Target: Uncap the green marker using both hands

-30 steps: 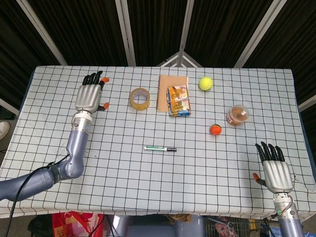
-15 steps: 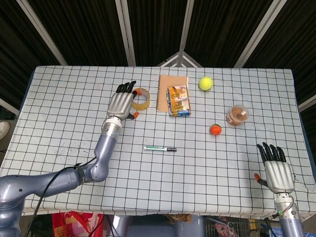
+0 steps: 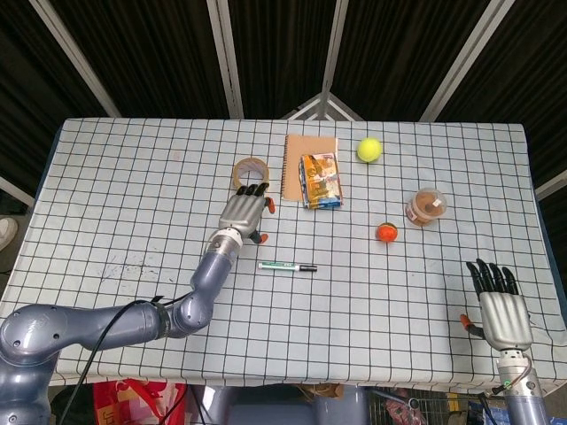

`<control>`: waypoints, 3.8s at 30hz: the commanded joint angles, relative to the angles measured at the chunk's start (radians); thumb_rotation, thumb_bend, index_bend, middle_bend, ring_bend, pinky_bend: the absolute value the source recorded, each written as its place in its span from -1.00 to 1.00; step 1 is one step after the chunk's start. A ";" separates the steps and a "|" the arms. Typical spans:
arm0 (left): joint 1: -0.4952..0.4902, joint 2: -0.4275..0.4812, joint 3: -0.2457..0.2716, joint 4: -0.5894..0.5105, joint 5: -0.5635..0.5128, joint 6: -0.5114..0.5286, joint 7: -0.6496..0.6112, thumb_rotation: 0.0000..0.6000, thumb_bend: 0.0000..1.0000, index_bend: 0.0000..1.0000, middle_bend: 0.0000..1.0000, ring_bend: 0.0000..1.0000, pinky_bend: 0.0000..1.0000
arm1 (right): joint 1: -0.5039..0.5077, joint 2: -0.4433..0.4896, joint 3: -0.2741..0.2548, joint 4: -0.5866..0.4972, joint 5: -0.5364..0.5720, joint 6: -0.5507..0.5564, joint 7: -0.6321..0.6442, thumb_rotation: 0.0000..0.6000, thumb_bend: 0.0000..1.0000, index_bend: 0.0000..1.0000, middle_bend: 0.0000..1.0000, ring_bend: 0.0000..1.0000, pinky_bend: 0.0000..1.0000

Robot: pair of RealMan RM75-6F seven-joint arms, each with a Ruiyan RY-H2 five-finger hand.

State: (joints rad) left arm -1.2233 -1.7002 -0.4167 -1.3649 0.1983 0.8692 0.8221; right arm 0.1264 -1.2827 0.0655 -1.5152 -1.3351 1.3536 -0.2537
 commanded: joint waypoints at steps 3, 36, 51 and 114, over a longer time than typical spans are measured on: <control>-0.096 0.038 0.021 -0.077 -0.230 0.016 0.108 1.00 -0.25 -0.26 -1.00 -1.00 -1.00 | -0.002 -0.002 -0.001 0.013 -0.003 0.000 0.014 1.00 -0.50 -0.84 -0.87 -0.93 -0.90; -0.105 -0.235 0.158 0.125 0.015 0.110 0.086 1.00 -0.22 -0.03 -0.97 -1.00 -1.00 | -0.010 -0.044 -0.009 0.125 -0.020 -0.014 0.112 1.00 -0.50 -0.84 -0.87 -0.93 -0.90; -0.090 -0.257 0.139 0.107 0.035 0.137 0.120 1.00 -0.21 0.03 -0.90 -1.00 -1.00 | -0.012 -0.059 -0.009 0.156 -0.021 -0.024 0.134 1.00 -0.50 -0.84 -0.87 -0.93 -0.91; -0.034 -0.266 -0.045 0.182 0.133 0.144 0.041 1.00 0.05 0.25 -0.72 -1.00 -1.00 | 0.071 0.018 0.082 -0.075 -0.037 -0.063 0.152 1.00 -0.50 -0.61 -0.87 -0.93 -0.90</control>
State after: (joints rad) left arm -1.2505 -1.9713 -0.4536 -1.1810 0.3342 1.0100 0.8604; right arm 0.1598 -1.3024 0.1112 -1.5055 -1.3753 1.3124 -0.0866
